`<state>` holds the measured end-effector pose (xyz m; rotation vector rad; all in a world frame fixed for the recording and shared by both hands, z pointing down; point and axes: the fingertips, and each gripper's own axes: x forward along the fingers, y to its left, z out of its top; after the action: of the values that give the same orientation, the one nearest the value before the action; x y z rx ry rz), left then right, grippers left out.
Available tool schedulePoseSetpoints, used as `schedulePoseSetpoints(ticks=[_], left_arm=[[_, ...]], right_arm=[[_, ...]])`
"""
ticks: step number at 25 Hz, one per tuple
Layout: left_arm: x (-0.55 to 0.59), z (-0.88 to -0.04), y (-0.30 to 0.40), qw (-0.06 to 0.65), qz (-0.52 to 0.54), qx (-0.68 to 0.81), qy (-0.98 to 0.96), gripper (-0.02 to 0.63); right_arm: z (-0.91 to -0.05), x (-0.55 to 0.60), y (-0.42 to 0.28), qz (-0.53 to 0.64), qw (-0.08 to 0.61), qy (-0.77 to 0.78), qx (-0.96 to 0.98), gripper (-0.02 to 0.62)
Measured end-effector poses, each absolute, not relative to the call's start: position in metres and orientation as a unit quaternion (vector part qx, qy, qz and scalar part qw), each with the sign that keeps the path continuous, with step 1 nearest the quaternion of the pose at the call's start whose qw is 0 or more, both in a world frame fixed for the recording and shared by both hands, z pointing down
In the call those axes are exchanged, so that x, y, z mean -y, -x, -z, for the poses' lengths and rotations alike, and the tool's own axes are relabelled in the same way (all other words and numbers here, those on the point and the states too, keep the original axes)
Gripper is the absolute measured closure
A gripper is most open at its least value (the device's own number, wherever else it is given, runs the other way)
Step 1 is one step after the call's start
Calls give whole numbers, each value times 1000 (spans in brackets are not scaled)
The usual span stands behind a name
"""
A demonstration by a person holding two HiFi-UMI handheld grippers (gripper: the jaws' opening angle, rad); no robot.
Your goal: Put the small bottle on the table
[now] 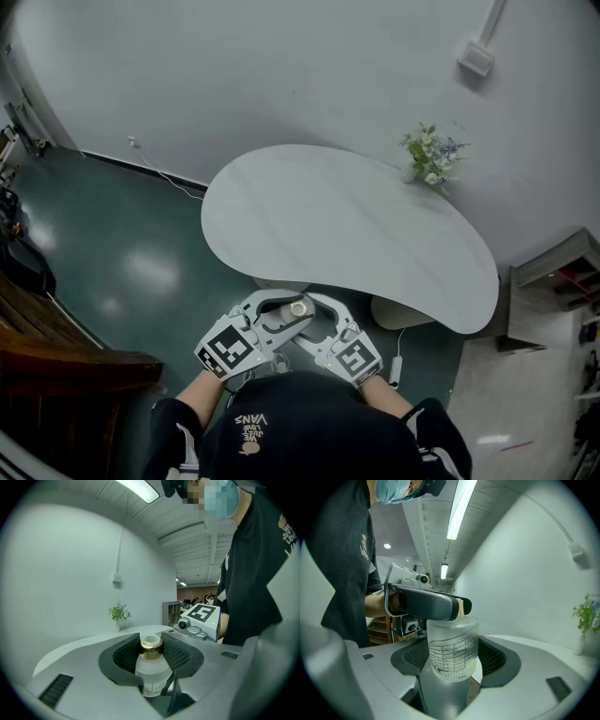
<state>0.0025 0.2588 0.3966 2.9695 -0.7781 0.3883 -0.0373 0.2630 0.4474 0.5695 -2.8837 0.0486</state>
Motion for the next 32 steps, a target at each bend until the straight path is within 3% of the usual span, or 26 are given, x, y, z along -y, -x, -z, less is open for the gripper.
schedulePoseSetpoints(ticks=[15,32], left_arm=[[-186,-408,12,27,-124,238,-963,445],[-29,-419,-45,22,-117,248,-961,445]], right_arm=[[-460,-190,51,-17,102,-205,973,316],[-470,-32,-6,-15,118,-193,974,316]])
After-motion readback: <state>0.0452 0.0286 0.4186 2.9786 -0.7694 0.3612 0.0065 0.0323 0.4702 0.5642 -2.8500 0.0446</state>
